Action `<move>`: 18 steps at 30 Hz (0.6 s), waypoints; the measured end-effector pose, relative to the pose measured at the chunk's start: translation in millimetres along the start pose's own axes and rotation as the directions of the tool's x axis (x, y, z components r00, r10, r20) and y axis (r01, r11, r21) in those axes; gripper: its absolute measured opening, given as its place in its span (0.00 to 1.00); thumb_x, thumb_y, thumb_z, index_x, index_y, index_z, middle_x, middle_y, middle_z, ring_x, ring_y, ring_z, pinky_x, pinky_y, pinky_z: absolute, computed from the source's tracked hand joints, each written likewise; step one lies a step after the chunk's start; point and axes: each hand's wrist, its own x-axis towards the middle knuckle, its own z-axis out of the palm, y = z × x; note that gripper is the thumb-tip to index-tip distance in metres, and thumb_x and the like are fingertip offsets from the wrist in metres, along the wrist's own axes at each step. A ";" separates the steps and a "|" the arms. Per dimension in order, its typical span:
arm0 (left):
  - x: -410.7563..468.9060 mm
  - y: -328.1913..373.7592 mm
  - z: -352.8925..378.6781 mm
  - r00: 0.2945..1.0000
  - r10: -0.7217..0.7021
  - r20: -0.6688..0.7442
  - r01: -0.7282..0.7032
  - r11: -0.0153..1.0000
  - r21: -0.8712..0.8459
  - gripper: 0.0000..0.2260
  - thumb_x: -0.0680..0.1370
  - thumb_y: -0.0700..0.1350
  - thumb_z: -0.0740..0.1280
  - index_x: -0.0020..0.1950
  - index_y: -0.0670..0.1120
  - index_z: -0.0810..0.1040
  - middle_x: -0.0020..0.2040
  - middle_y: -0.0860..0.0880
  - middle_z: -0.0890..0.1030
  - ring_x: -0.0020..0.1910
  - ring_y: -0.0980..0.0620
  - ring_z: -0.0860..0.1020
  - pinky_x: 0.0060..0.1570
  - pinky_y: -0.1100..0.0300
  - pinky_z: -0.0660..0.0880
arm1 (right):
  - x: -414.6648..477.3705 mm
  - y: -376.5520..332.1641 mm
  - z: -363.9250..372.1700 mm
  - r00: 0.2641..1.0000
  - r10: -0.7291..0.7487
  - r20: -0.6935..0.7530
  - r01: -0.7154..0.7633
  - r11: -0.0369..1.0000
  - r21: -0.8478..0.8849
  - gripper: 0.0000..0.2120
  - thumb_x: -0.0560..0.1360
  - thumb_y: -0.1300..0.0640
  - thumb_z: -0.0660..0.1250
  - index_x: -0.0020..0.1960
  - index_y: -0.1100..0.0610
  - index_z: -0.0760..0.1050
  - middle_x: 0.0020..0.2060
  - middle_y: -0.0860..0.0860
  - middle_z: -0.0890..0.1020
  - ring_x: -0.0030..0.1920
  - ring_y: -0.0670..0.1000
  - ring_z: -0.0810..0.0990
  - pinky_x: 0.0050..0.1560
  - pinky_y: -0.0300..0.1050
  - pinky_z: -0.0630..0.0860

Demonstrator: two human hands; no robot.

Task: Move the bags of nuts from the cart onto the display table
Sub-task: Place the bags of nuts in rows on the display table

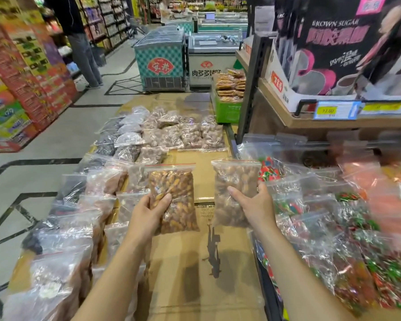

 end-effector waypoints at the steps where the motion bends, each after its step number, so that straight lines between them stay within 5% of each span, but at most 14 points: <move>1: 10.1 2.1 1.2 1.000 -0.002 0.006 0.001 1.000 0.005 0.19 0.77 0.59 0.75 0.63 0.51 0.81 0.55 0.54 0.88 0.52 0.55 0.87 0.52 0.53 0.83 | 7.9 -1.3 3.8 1.000 -0.004 -0.003 0.004 1.000 0.002 0.45 0.70 0.36 0.79 0.79 0.54 0.66 0.70 0.49 0.78 0.68 0.57 0.78 0.66 0.57 0.78; 5: 56.3 3.5 6.5 0.999 -0.014 0.029 0.014 1.000 0.006 0.16 0.77 0.58 0.75 0.57 0.51 0.79 0.56 0.56 0.86 0.52 0.56 0.85 0.57 0.49 0.81 | 38.6 -8.3 20.0 1.000 0.011 -0.020 -0.011 1.000 0.005 0.49 0.66 0.33 0.79 0.79 0.53 0.66 0.71 0.49 0.78 0.70 0.56 0.78 0.68 0.59 0.78; 9: 103.7 6.3 14.1 0.999 -0.037 0.033 0.037 0.999 0.006 0.21 0.75 0.62 0.76 0.61 0.52 0.79 0.64 0.56 0.82 0.62 0.53 0.81 0.64 0.46 0.79 | 74.6 -11.5 37.1 1.000 -0.004 -0.009 0.004 1.000 -0.010 0.56 0.62 0.28 0.78 0.80 0.55 0.65 0.74 0.51 0.76 0.72 0.56 0.76 0.70 0.61 0.76; 14: 161.1 1.9 27.5 0.996 -0.075 0.041 0.076 0.997 -0.007 0.12 0.79 0.51 0.75 0.58 0.45 0.82 0.51 0.44 0.88 0.44 0.46 0.88 0.41 0.53 0.82 | 125.1 -14.8 56.3 1.000 0.020 -0.015 -0.020 1.000 -0.001 0.49 0.70 0.39 0.80 0.82 0.58 0.63 0.70 0.47 0.75 0.71 0.53 0.74 0.70 0.52 0.73; 18: 203.9 -6.5 34.7 0.990 -0.123 0.065 0.125 0.992 -0.018 0.14 0.79 0.53 0.75 0.60 0.47 0.82 0.51 0.45 0.89 0.48 0.44 0.88 0.47 0.46 0.85 | 162.4 -11.0 75.5 0.998 0.047 -0.032 -0.048 0.999 -0.021 0.52 0.63 0.30 0.79 0.79 0.52 0.68 0.70 0.48 0.80 0.68 0.54 0.79 0.68 0.59 0.78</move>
